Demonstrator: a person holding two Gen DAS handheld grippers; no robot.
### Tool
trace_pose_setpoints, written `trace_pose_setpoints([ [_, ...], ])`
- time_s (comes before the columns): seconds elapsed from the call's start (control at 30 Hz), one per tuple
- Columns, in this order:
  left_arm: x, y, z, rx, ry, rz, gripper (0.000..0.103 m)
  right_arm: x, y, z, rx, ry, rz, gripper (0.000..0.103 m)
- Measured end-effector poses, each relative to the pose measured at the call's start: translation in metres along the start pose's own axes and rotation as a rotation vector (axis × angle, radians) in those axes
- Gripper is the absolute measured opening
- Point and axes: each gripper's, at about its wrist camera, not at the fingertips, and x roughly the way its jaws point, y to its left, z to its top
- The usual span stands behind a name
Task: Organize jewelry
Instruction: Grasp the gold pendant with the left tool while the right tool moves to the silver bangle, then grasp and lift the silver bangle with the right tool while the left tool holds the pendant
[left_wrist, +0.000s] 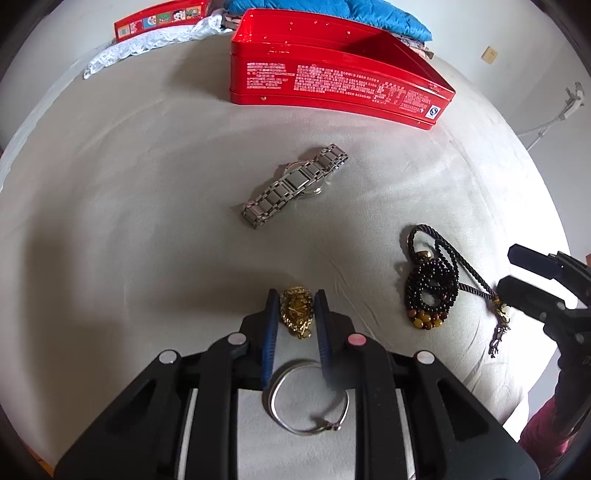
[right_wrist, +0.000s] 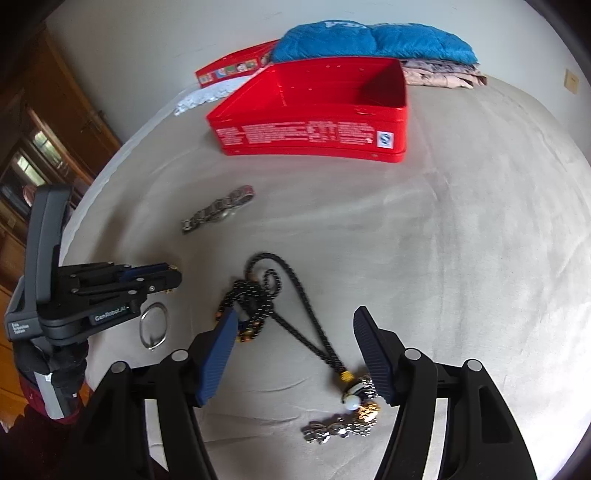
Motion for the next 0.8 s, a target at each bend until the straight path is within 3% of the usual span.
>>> trace_pose_setpoints([
  [0.27, -0.036, 0.031, -0.022, -0.020, -0.054, 0.041, 0.018, 0.012, 0.041, -0.004, -0.089, 0.042, 0.065, 0.065],
  [0.47, -0.045, 0.061, -0.051, -0.065, -0.029, 0.048, 0.018, 0.039, 0.084, -0.008, -0.170, 0.127, 0.136, 0.065],
  [0.8, -0.048, 0.087, -0.074, -0.122, -0.045, 0.051, 0.018, 0.069, 0.126, -0.006, -0.229, 0.184, 0.145, 0.066],
])
